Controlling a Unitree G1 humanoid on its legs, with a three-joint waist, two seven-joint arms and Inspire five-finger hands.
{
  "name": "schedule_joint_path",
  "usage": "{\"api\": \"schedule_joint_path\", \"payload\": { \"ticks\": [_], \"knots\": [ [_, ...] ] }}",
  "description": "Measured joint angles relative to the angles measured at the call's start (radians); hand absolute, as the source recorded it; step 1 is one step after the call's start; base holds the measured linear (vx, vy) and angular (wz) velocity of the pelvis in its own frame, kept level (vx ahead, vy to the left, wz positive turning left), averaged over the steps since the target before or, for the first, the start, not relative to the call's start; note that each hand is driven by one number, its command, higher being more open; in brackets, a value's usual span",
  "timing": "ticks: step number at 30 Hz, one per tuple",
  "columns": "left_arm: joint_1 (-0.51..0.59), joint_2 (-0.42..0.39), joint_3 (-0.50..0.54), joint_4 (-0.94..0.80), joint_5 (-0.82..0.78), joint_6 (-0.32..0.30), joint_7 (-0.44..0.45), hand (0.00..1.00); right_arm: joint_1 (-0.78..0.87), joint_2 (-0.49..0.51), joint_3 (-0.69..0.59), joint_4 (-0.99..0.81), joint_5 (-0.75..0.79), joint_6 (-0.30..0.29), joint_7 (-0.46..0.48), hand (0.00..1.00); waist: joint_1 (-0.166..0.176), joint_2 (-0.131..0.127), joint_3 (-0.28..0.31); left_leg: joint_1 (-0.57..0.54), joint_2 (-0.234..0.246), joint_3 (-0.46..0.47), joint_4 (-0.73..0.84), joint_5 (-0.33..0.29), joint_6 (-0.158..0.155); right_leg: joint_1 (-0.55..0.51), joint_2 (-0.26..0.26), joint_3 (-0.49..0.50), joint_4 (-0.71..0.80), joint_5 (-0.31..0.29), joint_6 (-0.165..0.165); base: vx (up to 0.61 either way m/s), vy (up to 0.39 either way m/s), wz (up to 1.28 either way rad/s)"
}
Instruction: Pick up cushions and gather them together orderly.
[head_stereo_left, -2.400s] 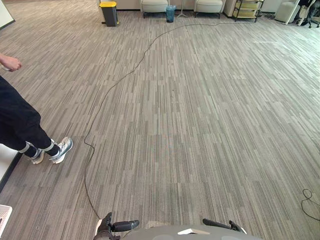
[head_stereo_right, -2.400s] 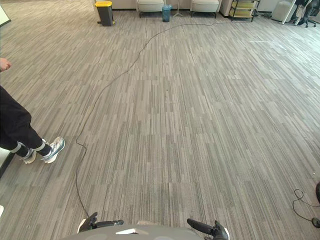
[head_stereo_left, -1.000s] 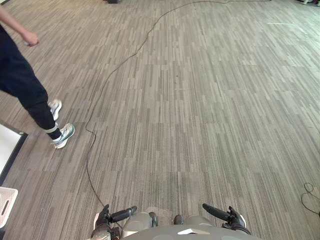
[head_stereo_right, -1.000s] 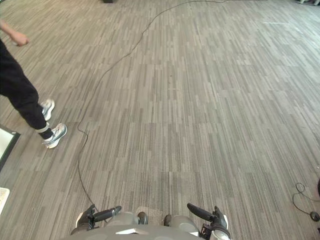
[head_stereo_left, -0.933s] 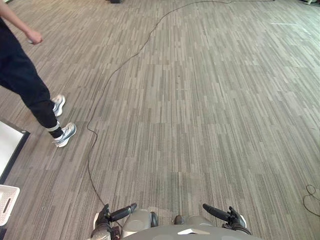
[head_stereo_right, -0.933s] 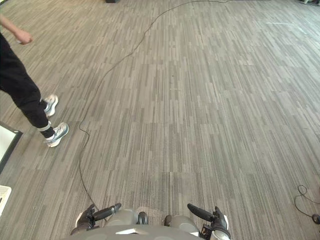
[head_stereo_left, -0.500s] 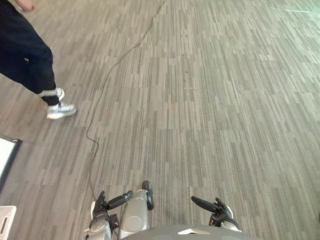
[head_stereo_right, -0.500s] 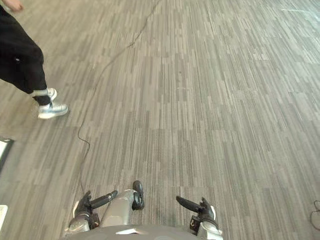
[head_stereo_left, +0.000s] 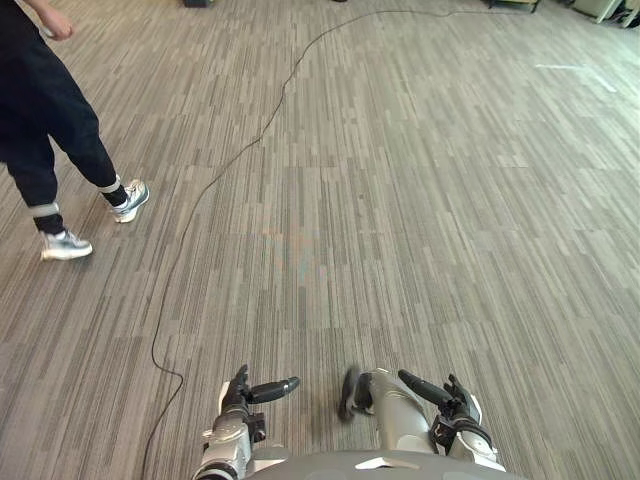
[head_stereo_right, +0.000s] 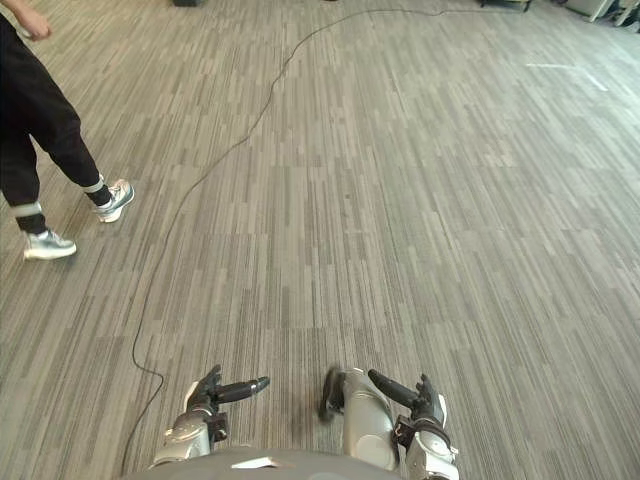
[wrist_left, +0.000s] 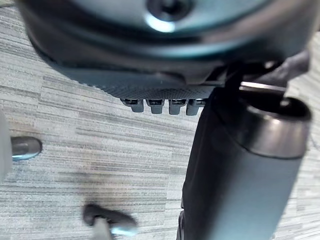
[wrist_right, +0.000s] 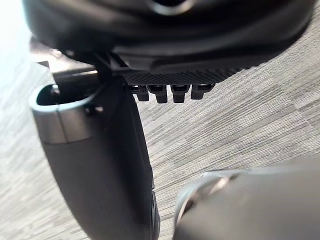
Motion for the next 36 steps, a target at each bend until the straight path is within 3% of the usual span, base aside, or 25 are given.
{"api": "schedule_joint_path", "payload": {
  "ticks": [2, 3, 4, 5, 6, 7, 8, 10, 12, 13, 16, 17, 18, 19, 21, 22, 23, 24, 28, 31, 32, 33, 34, 35, 36],
  "knots": [
    [0.002, -0.015, 0.005, -0.006, 0.014, 0.001, -0.002, 1.0, 0.004, -0.003, -0.019, -0.011, 0.001, 0.006, 0.0, 1.0, -0.01, 0.019, 0.003, -0.032, 0.022, -0.049, 0.187, 0.056, -0.043, 0.05, -0.004, -0.016, 0.059, -0.108, 0.001, 0.72, -0.269, 0.21],
    [0.003, -0.022, 0.013, -0.014, 0.014, 0.001, -0.002, 1.0, 0.007, -0.006, -0.014, -0.019, 0.001, 0.008, 0.0, 1.0, -0.012, 0.032, 0.009, -0.092, 0.046, -0.063, 0.359, 0.096, -0.075, 0.105, 0.01, -0.026, 0.033, -0.139, 0.004, 0.52, -0.183, 0.11],
    [0.004, -0.027, 0.036, -0.031, 0.014, 0.002, -0.003, 1.0, 0.008, -0.01, -0.009, -0.026, 0.0, 0.008, -0.001, 1.0, -0.012, 0.046, 0.014, -0.176, 0.078, -0.081, 0.567, 0.197, -0.117, 0.16, 0.033, -0.027, -0.004, -0.159, 0.002, 0.64, -0.19, -0.04],
    [0.007, -0.034, 0.051, -0.053, 0.014, 0.001, -0.002, 1.0, 0.006, -0.01, -0.007, -0.031, 0.003, 0.009, -0.004, 1.0, -0.007, 0.058, 0.018, -0.271, 0.126, -0.08, 0.775, 0.22, -0.149, 0.222, 0.061, -0.026, -0.043, -0.169, -0.003, 0.59, -0.124, -0.22],
    [0.007, -0.037, 0.079, -0.077, 0.014, 0.0, -0.003, 1.0, 0.004, -0.005, 0.013, -0.03, 0.005, 0.008, -0.007, 1.0, 0.002, 0.059, 0.024, -0.365, 0.18, -0.058, 0.959, 0.207, -0.127, 0.31, 0.09, -0.02, -0.094, -0.181, -0.011, 0.7, -0.141, -0.26],
    [0.007, -0.034, 0.08, -0.088, 0.014, 0.0, -0.002, 1.0, 0.004, 0.0, 0.027, -0.029, 0.005, 0.008, -0.009, 1.0, 0.009, 0.055, 0.027, -0.397, 0.191, -0.048, 0.999, 0.197, -0.111, 0.346, 0.097, -0.012, -0.115, -0.187, -0.011, 0.56, -0.092, -0.33],
    [0.008, -0.026, 0.077, -0.115, 0.013, -0.003, -0.002, 1.0, 0.007, 0.014, 0.062, -0.027, 0.005, 0.009, -0.012, 1.0, 0.024, 0.031, 0.032, -0.47, 0.198, -0.028, 1.03, 0.167, -0.07, 0.426, 0.098, 0.006, -0.163, -0.198, -0.006, 0.32, -0.038, -0.26],
    [0.012, -0.027, 0.073, -0.156, 0.011, -0.014, -0.001, 1.0, 0.009, 0.023, 0.096, -0.028, 0.005, 0.015, -0.01, 1.0, 0.04, 0.012, 0.031, -0.584, 0.204, 0.003, 0.956, 0.129, -0.043, 0.524, 0.097, 0.03, -0.247, -0.21, 0.01, 0.51, -0.015, -0.41],
    [0.019, -0.031, 0.07, -0.187, 0.003, -0.027, -0.002, 1.0, 0.012, 0.024, 0.111, -0.029, 0.006, 0.018, -0.017, 1.0, 0.055, 0.009, 0.025, -0.642, 0.196, 0.056, 0.743, 0.101, -0.027, 0.597, 0.079, 0.055, -0.303, -0.222, 0.037, 0.72, 0.095, -0.48],
    [0.018, -0.036, 0.071, -0.195, -0.009, -0.034, -0.002, 1.0, 0.013, 0.03, 0.108, -0.029, 0.014, 0.02, -0.022, 1.0, 0.065, 0.003, 0.028, -0.657, 0.163, 0.072, 0.501, 0.108, -0.027, 0.657, 0.054, 0.075, -0.328, -0.233, 0.058, 0.57, 0.156, -0.39],
    [0.018, -0.04, 0.068, -0.21, -0.018, -0.032, -0.001, 1.0, 0.014, 0.04, 0.11, -0.029, 0.021, 0.019, -0.026, 1.0, 0.077, -0.01, 0.023, -0.672, 0.117, 0.052, 0.191, 0.191, -0.027, 0.704, 0.022, 0.121, -0.349, -0.263, 0.106, 0.57, 0.243, -0.58],
    [0.017, -0.035, 0.07, -0.209, -0.031, -0.032, 0.002, 1.0, 0.013, 0.048, 0.121, -0.025, 0.021, 0.02, -0.029, 1.0, 0.094, -0.017, 0.014, -0.67, 0.101, 0.035, 0.186, 0.327, -0.014, 0.729, 0.004, 0.175, -0.35, -0.285, 0.121, 0.52, 0.247, -0.74],
    [0.017, -0.032, 0.07, -0.207, -0.032, -0.031, 0.004, 1.0, 0.012, 0.054, 0.121, -0.024, 0.021, 0.02, -0.029, 1.0, 0.096, -0.026, 0.001, -0.671, 0.089, 0.034, 0.199, 0.349, 0.002, 0.727, -0.012, 0.2, -0.343, -0.285, 0.12, 0.66, 0.316, -0.7],
    [0.015, -0.013, 0.072, -0.209, -0.031, -0.023, 0.007, 1.0, 0.023, 0.081, 0.116, -0.026, 0.021, 0.021, -0.029, 1.0, 0.093, -0.071, -0.018, -0.681, 0.063, 0.046, 0.251, 0.297, 0.03, 0.704, -0.054, 0.243, -0.298, -0.272, 0.12, 0.79, 0.395, -0.3],
    [0.011, 0.006, 0.077, -0.203, -0.036, -0.02, 0.018, 1.0, 0.028, 0.101, 0.119, -0.028, 0.02, 0.022, -0.026, 1.0, 0.1, -0.112, -0.025, -0.641, 0.036, 0.098, 0.351, 0.186, 0.068, 0.626, -0.108, 0.328, -0.042, -0.223, 0.186, 0.71, 0.368, -0.33],
    [0.01, 0.011, 0.077, -0.196, -0.037, -0.02, 0.022, 1.0, 0.026, 0.104, 0.121, -0.031, 0.02, 0.022, -0.025, 1.0, 0.1, -0.117, -0.025, -0.621, 0.033, 0.112, 0.351, 0.169, 0.075, 0.59, -0.117, 0.341, 0.046, -0.193, 0.202, 0.47, 0.239, -0.58],
    [0.003, 0.022, 0.076, -0.164, -0.045, -0.016, 0.027, 1.0, 0.018, 0.106, 0.132, -0.045, 0.019, 0.018, -0.017, 1.0, 0.097, -0.112, -0.022, -0.559, 0.031, 0.138, 0.348, 0.131, 0.091, 0.482, -0.131, 0.359, 0.292, -0.136, 0.25, 0.64, 0.307, -0.68],
    [0.003, 0.024, 0.075, -0.14, -0.048, -0.009, 0.033, 1.0, 0.013, 0.104, 0.149, -0.06, 0.019, 0.013, -0.011, 1.0, 0.093, -0.099, -0.016, -0.483, 0.031, 0.149, 0.32, 0.106, 0.092, 0.397, -0.149, 0.308, 0.441, -0.136, 0.25, 0.51, 0.241, -0.7],
    [0.013, 0.028, 0.073, -0.105, -0.054, 0.0, 0.043, 1.0, 0.013, 0.107, 0.151, -0.104, 0.001, -0.02, 0.001, 1.0, 0.078, -0.077, -0.012, -0.279, 0.034, 0.192, 0.19, 0.037, 0.066, 0.228, -0.162, 0.121, 0.524, -0.177, 0.182, 0.46, 0.121, -0.55],
    [0.011, 0.03, 0.068, -0.068, -0.053, 0.003, 0.039, 1.0, 0.005, 0.106, 0.148, -0.129, 0.0, -0.039, 0.006, 1.0, 0.062, -0.075, -0.011, -0.131, 0.047, 0.27, 0.116, -0.003, 0.017, 0.1, -0.123, -0.068, 0.303, -0.207, 0.121, 0.48, 0.026, -0.67],
    [0.005, 0.029, 0.059, -0.05, -0.052, 0.002, 0.038, 1.0, -0.003, 0.106, 0.146, -0.129, 0.001, -0.044, 0.009, 1.0, 0.054, -0.074, -0.011, -0.078, 0.049, 0.293, 0.073, -0.007, 0.004, 0.065, -0.095, -0.124, 0.144, -0.196, 0.114, 0.51, 0.006, -0.4],
    [0.004, 0.029, 0.058, -0.047, -0.052, 0.002, 0.037, 1.0, -0.006, 0.106, 0.146, -0.127, 0.0, -0.043, 0.009, 1.0, 0.052, -0.074, -0.011, -0.07, 0.049, 0.294, 0.065, -0.007, 0.004, 0.061, -0.089, -0.131, 0.117, -0.189, 0.112, 0.58, -0.051, -0.16],
    [0.004, 0.031, 0.031, -0.029, -0.045, 0.003, 0.034, 1.0, -0.017, 0.106, 0.142, -0.122, 0.0, -0.041, 0.013, 1.0, 0.033, -0.071, -0.01, -0.02, 0.047, 0.294, 0.023, -0.003, -0.004, 0.044, -0.048, -0.152, -0.04, -0.107, 0.076, 0.52, -0.095, 0.12],
    [0.002, 0.029, 0.026, -0.007, -0.034, 0.004, 0.021, 1.0, -0.025, 0.1, 0.133, -0.11, -0.001, -0.042, 0.017, 1.0, 0.018, -0.05, -0.008, 0.025, 0.072, 0.28, 0.009, 0.003, -0.032, 0.084, -0.008, -0.156, -0.074, 0.026, -0.077, 0.82, -0.14, 0.07],
    [-0.001, 0.024, 0.031, -0.005, -0.028, 0.007, 0.018, 1.0, -0.035, 0.095, 0.124, -0.104, -0.004, -0.037, 0.018, 1.0, 0.021, -0.037, -0.005, 0.027, 0.084, 0.277, 0.013, 0.02, -0.056, 0.084, -0.007, -0.16, -0.052, 0.014, -0.078, 0.84, -0.181, 0.11]
  ]
}}
